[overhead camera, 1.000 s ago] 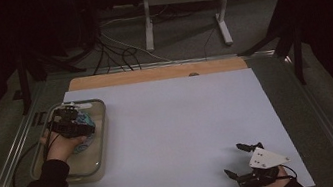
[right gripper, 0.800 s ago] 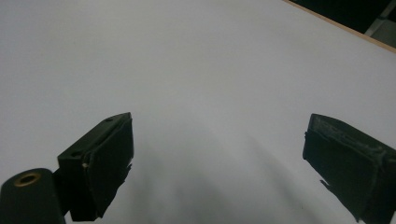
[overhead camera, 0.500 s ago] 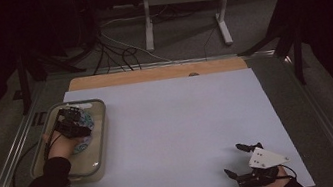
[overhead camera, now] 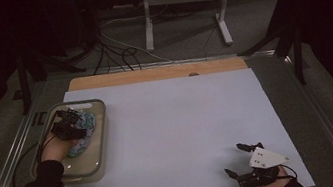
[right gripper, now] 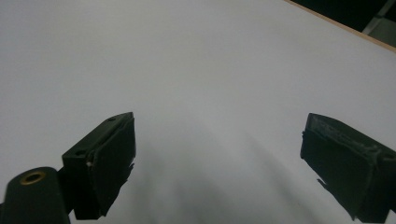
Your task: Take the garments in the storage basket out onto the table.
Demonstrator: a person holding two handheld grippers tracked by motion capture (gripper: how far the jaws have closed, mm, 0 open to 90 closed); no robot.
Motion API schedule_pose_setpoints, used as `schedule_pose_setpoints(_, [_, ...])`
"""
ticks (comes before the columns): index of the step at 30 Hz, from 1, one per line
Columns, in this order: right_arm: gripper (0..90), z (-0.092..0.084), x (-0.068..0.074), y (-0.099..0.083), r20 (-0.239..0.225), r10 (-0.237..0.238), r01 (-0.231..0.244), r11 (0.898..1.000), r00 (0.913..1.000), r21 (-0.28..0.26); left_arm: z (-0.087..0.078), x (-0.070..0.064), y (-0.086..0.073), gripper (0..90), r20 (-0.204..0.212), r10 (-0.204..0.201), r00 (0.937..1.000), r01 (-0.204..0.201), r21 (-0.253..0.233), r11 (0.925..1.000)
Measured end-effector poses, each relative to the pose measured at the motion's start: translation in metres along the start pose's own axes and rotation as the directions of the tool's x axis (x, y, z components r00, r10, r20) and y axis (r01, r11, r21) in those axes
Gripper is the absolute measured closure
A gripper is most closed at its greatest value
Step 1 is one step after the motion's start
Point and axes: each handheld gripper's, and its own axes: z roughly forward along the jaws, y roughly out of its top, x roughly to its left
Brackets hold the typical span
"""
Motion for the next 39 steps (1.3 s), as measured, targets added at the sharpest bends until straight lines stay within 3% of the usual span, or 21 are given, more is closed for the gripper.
schedule_pose_setpoints(4, [10.5, 0.000, 0.000, 0.000, 0.007, -0.001, 0.001, 1.000, 1.0000, 0.000, -0.013, 0.002, -0.005, 65.3, 0.014, -0.002, 0.9999, 0.002, -0.016, 0.9999])
schedule_pose_setpoints(10, [10.5, -0.001, 0.000, 0.001, 0.007, 0.002, -0.002, 1.000, 1.0000, 0.001, -0.029, 0.000, -0.013, 65.4, 0.039, 0.038, 0.9985, -0.037, -0.040, 0.9985])
schedule_pose_setpoints(15, [10.5, -0.001, 0.000, 0.001, 0.009, -0.001, 0.001, 1.000, 1.0000, 0.000, -0.042, 0.000, -0.015, 65.5, 0.055, 0.079, 0.9953, -0.074, -0.090, 0.9932])
schedule_pose_setpoints(18, [10.5, -0.002, -0.001, 0.001, 0.011, -0.001, 0.001, 1.000, 0.9999, -0.005, -0.051, 0.001, -0.016, 65.4, 0.085, 0.090, 0.9923, -0.079, -0.120, 0.9896])
schedule_pose_setpoints(24, [10.5, -0.001, 0.000, 0.001, 0.007, 0.005, -0.005, 1.000, 1.0000, -0.002, -0.066, 0.002, -0.019, 65.4, 0.094, 0.108, 0.9897, -0.092, -0.155, 0.9836])
schedule_pose_setpoints(27, [10.5, -0.002, -0.001, 0.001, 0.010, 0.002, -0.002, 1.000, 1.0000, -0.007, -0.071, 0.003, -0.021, 65.4, 0.112, 0.117, 0.9868, -0.096, -0.178, 0.9793])
schedule_pose_setpoints(28, [10.5, -0.002, -0.002, 0.001, 0.014, 0.005, -0.005, 1.000, 0.9999, -0.005, -0.078, 0.003, -0.022, 65.4, 0.128, 0.139, 0.9820, -0.112, -0.194, 0.9746])
schedule_pose_setpoints(39, [10.5, -0.002, -0.002, 0.001, 0.018, 0.010, -0.010, 1.000, 0.9998, -0.010, -0.094, 0.003, -0.023, 65.3, 0.158, 0.169, 0.9728, -0.133, -0.215, 0.9675])
